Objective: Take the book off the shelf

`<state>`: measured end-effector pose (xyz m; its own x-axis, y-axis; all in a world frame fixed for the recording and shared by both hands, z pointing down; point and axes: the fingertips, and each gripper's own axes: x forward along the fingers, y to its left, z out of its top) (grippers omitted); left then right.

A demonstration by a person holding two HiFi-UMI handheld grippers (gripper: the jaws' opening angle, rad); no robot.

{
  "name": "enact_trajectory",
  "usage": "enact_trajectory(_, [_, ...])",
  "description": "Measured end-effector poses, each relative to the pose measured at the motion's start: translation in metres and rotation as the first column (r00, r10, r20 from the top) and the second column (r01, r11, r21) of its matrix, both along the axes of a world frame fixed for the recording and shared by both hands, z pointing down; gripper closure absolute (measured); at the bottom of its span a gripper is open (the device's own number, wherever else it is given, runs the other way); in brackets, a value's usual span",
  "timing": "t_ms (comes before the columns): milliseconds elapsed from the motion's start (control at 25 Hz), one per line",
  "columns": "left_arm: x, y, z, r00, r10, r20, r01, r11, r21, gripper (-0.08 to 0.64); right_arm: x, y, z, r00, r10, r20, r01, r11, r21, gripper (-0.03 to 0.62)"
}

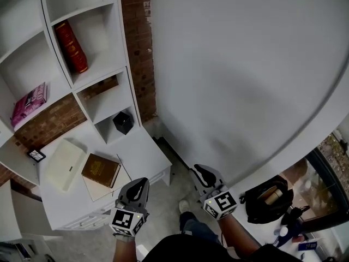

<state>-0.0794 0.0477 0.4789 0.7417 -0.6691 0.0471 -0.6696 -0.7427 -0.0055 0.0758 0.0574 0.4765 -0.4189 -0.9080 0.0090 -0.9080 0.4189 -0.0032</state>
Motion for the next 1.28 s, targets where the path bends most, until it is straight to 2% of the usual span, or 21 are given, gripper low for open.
enact_trajectory(240, [0.03, -0.076, -0.009, 0.998, -0.055, 0.012, 0.055, 0.998, -0.005, 0.551, 0.026, -0.08, 0.001, 0.998, -0.054, 0.042, 0.055, 0.998, -0.021, 0.529])
enact_trajectory(480, [0.059, -0.134, -0.018, 0.992, -0.126, 0.018, 0.126, 0.992, -0.007, 0.551, 0.047, -0.144, -0.004, 0.993, -0.121, 0.01, 0.122, 0.992, -0.034, 0.529])
enact_trajectory(680, [0.07, -0.166, -0.019, 0.981, -0.191, 0.011, 0.191, 0.981, 0.02, 0.551, 0.05, -0.18, -0.004, 0.981, -0.192, 0.007, 0.192, 0.98, -0.053, 0.529])
enact_trajectory(920, [0.058, -0.183, -0.017, 0.954, -0.3, 0.017, 0.299, 0.954, 0.014, 0.551, 0.035, -0.222, -0.011, 0.963, -0.271, -0.004, 0.27, 0.961, -0.056, 0.52])
enact_trajectory(1280, [0.008, -0.195, -0.022, 0.903, -0.43, 0.016, 0.43, 0.903, 0.017, 0.551, -0.019, -0.276, -0.045, 0.933, -0.358, -0.023, 0.358, 0.933, -0.029, 0.5])
